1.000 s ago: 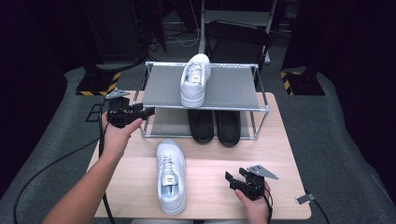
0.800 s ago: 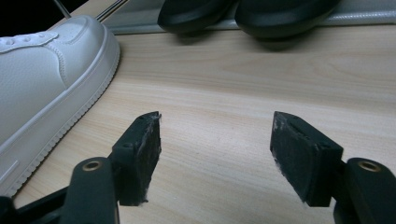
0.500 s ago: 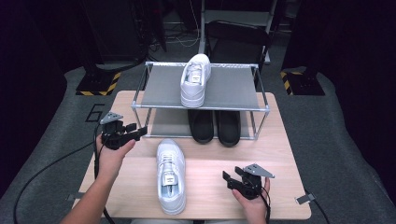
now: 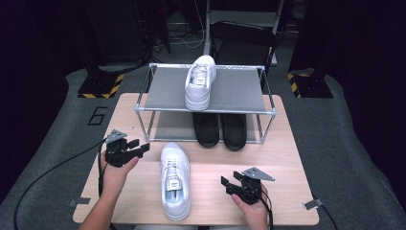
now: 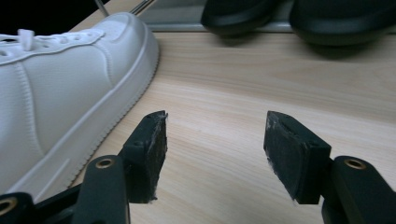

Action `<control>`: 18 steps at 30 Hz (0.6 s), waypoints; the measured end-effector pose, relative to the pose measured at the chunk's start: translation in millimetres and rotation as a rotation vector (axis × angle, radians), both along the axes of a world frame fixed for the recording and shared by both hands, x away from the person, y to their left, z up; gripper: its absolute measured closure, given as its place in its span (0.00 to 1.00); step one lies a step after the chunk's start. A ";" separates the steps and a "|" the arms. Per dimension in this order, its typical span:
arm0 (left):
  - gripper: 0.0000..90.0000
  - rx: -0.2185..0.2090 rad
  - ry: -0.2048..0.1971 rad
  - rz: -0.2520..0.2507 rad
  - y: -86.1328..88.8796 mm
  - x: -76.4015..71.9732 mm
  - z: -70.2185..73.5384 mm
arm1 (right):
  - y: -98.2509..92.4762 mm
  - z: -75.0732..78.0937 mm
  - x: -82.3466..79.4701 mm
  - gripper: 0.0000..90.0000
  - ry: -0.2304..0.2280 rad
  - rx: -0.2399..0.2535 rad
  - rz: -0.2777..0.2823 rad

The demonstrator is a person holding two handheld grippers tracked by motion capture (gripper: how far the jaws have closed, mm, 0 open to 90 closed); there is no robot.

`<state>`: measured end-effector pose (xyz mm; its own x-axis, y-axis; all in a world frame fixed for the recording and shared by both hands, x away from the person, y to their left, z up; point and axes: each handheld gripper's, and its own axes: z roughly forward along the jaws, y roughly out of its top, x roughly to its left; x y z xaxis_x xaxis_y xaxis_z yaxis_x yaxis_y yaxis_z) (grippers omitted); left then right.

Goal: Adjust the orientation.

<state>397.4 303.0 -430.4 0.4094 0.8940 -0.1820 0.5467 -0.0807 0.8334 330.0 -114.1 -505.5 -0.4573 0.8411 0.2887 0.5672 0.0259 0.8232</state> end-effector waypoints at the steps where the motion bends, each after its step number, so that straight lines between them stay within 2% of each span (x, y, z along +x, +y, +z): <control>1: 0.51 0.009 -0.004 0.006 -0.5 -1.6 -2.3 | 3.2 1.9 -1.1 0.43 0.001 0.002 0.001; 2: 0.51 0.017 0.000 -0.001 0.0 -3.1 -4.4 | 6.6 3.7 -2.1 0.43 0.000 0.001 0.007; 5: 0.51 0.010 -0.005 -0.008 -0.2 -7.4 -13.1 | 17.5 4.9 -3.0 0.45 -0.006 -0.006 0.054; 6: 0.51 -0.006 0.009 -0.013 -0.3 -9.0 -16.7 | 21.1 3.6 -2.6 0.46 0.005 -0.019 0.069; 7: 0.51 -0.006 0.008 -0.011 -0.3 -10.2 -18.8 | 25.7 1.6 -2.3 0.47 0.026 -0.005 0.083; 9: 0.51 -0.004 0.015 -0.006 1.3 -13.6 -23.3 | 31.1 1.0 -2.2 0.46 0.027 0.003 0.099; 11: 0.51 -0.018 0.017 -0.003 3.9 -16.5 -28.2 | 39.3 4.5 -2.4 0.47 0.023 -0.006 0.121; 13: 0.51 -0.038 0.036 -0.014 7.7 -19.6 -32.2 | 46.3 7.4 -1.5 0.47 0.020 -0.009 0.145; 16: 0.51 -0.071 0.024 0.000 7.5 -24.2 -36.3 | 51.7 8.2 1.5 0.49 0.021 -0.017 0.162; 17: 0.51 -0.061 0.031 -0.007 8.6 -26.0 -36.7 | 53.2 8.8 2.0 0.49 0.029 -0.011 0.161; 18: 0.51 -0.050 0.020 -0.006 9.0 -26.8 -38.6 | 54.1 9.9 2.9 0.49 0.025 -0.008 0.172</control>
